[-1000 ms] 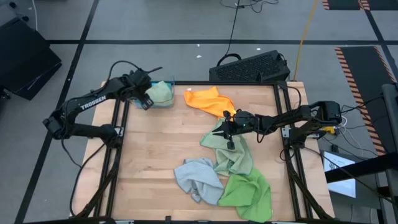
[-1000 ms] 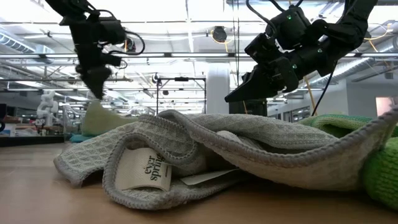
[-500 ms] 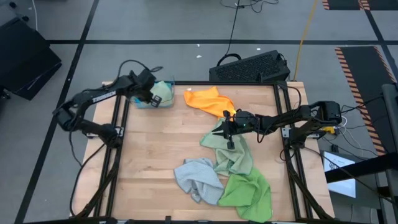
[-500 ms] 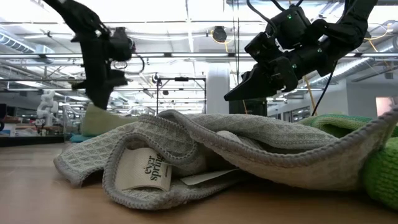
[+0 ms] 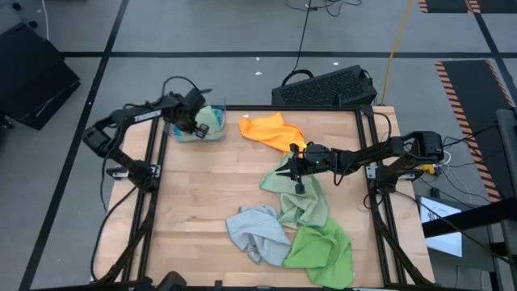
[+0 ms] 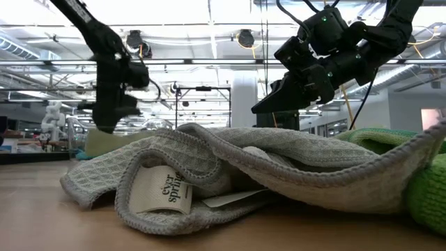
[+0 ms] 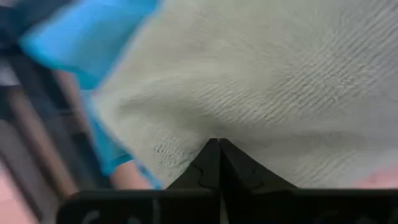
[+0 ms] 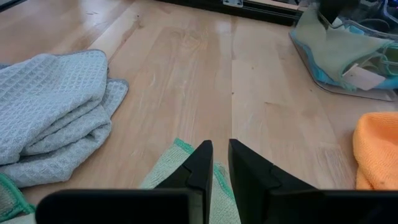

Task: Fold microfiber towels
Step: Stack the left light green microfiber cloth on top of the blue microfiber cloth

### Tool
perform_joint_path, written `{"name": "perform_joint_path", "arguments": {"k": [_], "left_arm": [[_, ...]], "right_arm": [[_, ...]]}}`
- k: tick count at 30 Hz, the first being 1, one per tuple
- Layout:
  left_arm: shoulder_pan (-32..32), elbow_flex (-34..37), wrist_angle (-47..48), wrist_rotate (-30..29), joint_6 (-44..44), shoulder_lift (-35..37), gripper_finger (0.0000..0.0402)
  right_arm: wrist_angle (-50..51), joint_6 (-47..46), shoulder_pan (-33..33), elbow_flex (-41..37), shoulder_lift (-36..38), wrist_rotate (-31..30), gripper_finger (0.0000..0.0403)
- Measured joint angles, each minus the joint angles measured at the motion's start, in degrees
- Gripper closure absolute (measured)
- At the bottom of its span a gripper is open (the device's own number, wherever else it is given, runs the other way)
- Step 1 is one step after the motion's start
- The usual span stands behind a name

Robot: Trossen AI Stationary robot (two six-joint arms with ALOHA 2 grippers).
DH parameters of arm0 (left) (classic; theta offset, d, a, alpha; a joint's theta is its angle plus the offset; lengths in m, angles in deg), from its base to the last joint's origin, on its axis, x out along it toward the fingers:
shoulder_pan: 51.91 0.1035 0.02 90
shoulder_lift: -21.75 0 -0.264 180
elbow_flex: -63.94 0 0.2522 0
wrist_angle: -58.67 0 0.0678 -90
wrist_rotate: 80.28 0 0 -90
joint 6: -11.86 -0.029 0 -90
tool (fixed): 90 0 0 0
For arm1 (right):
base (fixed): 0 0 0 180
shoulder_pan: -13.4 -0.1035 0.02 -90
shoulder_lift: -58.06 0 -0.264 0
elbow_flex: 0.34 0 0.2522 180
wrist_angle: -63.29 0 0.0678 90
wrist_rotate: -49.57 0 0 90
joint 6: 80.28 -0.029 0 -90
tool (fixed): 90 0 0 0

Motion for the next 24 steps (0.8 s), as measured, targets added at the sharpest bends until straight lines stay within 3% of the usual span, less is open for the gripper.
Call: {"name": "perform_joint_path", "arguments": {"k": [9,19,24], "left_arm": [[-2.35,-3.27,7.17,0.27,8.56,7.46,0.0399],[0.48,1.29,3.13,-3.09,10.41,0.60,0.0399],[2.78,1.30,-5.47,-3.52,6.58,-3.28,0.0399]], "right_arm": [[-0.10,0.04,0.01,0.00,0.00,0.00,0.0358],[-0.22,-0.58,0.02,0.00,0.00,0.01,0.0358],[-0.52,-0.88,0.02,0.02,0.00,0.00,0.0358]]}}
